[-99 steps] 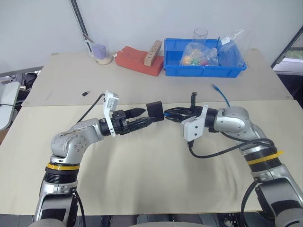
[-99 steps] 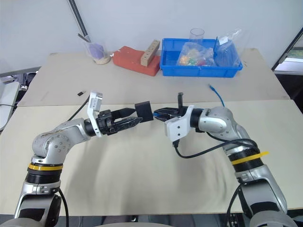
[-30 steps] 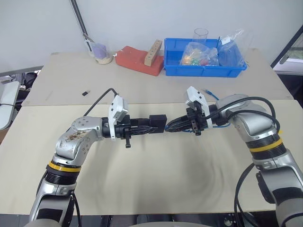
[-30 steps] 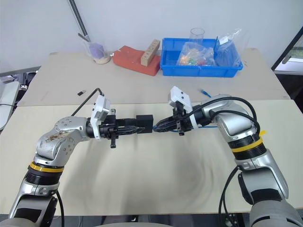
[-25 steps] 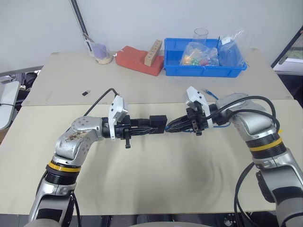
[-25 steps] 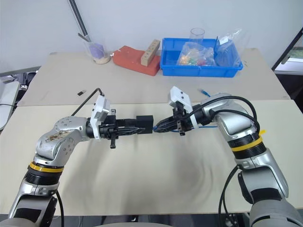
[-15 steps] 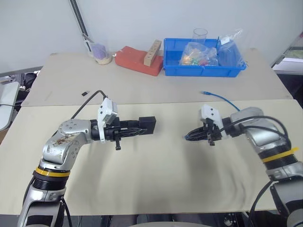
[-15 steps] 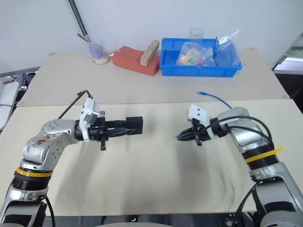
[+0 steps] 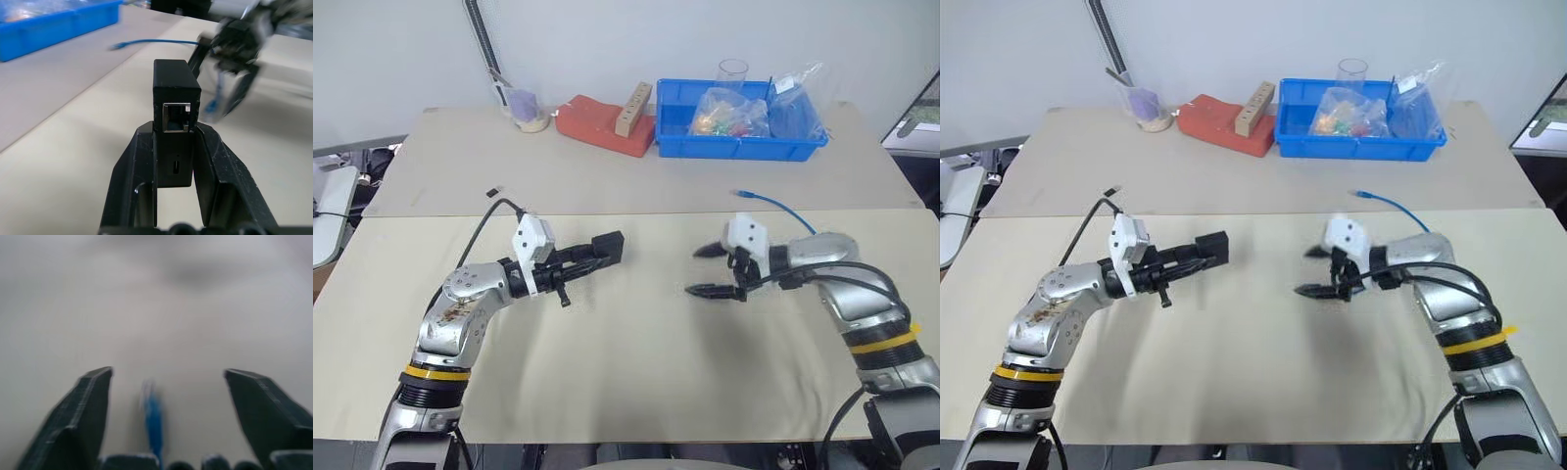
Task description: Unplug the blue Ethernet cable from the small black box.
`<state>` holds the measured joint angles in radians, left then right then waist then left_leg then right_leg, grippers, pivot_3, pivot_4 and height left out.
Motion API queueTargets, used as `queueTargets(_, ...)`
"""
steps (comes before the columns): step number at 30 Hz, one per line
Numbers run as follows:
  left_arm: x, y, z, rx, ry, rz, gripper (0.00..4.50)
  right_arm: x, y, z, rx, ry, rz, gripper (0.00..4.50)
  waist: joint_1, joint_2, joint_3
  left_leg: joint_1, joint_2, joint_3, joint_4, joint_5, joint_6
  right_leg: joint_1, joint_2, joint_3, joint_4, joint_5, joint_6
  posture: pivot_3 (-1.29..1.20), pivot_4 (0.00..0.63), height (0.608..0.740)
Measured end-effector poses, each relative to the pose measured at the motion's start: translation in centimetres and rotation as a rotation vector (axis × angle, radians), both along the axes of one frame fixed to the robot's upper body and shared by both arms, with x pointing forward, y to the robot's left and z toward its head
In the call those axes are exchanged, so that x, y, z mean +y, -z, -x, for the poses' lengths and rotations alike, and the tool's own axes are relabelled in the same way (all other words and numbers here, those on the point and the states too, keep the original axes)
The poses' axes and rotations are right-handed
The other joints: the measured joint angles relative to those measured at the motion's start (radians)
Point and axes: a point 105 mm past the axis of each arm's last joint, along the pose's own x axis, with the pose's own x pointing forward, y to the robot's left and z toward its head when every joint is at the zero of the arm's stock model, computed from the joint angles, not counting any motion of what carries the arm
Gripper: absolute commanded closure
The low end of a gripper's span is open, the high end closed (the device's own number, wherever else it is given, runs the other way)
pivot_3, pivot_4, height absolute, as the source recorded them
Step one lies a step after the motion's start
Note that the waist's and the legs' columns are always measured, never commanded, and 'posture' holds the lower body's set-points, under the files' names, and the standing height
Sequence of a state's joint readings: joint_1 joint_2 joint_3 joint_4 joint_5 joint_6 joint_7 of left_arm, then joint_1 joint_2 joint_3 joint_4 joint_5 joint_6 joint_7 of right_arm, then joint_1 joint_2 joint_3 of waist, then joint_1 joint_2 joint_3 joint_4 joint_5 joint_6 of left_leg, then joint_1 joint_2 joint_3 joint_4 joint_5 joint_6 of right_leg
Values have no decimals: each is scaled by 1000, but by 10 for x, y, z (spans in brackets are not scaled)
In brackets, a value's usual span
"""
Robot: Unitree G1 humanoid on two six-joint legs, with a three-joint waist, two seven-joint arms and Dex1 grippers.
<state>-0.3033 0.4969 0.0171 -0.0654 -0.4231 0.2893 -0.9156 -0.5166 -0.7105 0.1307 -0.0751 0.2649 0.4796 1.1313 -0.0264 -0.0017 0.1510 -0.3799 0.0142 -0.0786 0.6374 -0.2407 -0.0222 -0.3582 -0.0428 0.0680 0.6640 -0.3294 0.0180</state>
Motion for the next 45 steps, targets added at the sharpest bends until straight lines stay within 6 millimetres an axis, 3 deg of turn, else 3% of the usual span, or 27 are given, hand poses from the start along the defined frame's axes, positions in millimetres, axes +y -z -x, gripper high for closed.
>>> queueTargets(2, 9, 5, -11, -21, -103, 20, 3985, 8, -23, 6, -49, 30, -101, 14, 1, 0, 0, 0, 0, 0, 0, 0, 0, 0, 0, 0, 0, 0, 0, 0, 150, 740)
queueTargets(5, 18, 16, -22, -52, -214, 21, 3985, 25, -39, 13, -88, 83, -224, 14, 6, 0, 0, 0, 0, 0, 0, 0, 0, 0, 0, 0, 0, 0, 0, 0, 150, 740)
queueTargets(8, 21, 37, -32, -47, -310, 37, 3985, 39, -37, 19, -76, 132, -296, 14, 13, 0, 0, -1, -2, 0, 0, 0, 0, 0, -1, 0, 0, 0, 0, 0, 150, 740)
queueTargets(11, 22, 52, -42, -37, -387, 37, 3985, 40, -33, 20, -70, 178, -302, 14, 21, 0, 0, -3, -2, 0, 2, 0, 0, -1, -2, -1, 0, 0, 0, 0, 150, 740)
queueTargets(19, 15, 54, -60, -76, -420, 47, 3985, 35, -23, 14, -66, 263, -299, 14, 6, 0, 0, -3, -2, 0, 2, 0, 0, -2, 0, -1, 1, 0, 0, 0, 150, 740)
queueTargets(27, 20, 61, -58, -52, -412, 57, 74, 32, -22, 14, -66, 275, -289, 0, 7, 0, 0, -2, -2, 0, 2, 0, 0, -2, 0, -1, 1, 0, 0, 0, 150, 740)
queueTargets(33, 41, 63, -36, -31, -396, 10, 26, 23, -22, 14, -70, 288, -263, 0, 1, 0, 0, -2, 0, 0, 1, 0, 0, -2, 0, -1, 1, 0, 0, 0, 150, 740)
queueTargets(37, 61, 52, -1, 45, -310, -69, 26, 9, -19, 16, -58, 304, -233, 0, -7, 0, 0, -2, 0, -1, 0, 0, 0, -2, 0, -1, 1, 0, 0, 0, 150, 740)
queueTargets(39, 70, 33, 18, 79, -246, -143, 26, -4, -24, 17, -75, 308, -209, 0, -7, 0, 0, -2, 0, -1, -1, 0, 0, -2, -1, -1, 1, 0, 0, 0, 150, 740)
queueTargets(43, 78, -11, 24, 39, -272, -147, 26, -19, -28, 19, -84, 322, -189, 0, 2, 0, 0, 1, 0, 0, -3, 0, 0, 1, -2, 0, -1, 0, 0, 0, 150, 740)
queueTargets(45, 76, -22, 27, 11, -277, -169, 26, -22, -25, 19, -72, 330, -186, 0, 1, 0, 0, 1, -1, 0, -4, 0, 0, 0, -1, 0, -1, 0, 0, 0, 150, 740)
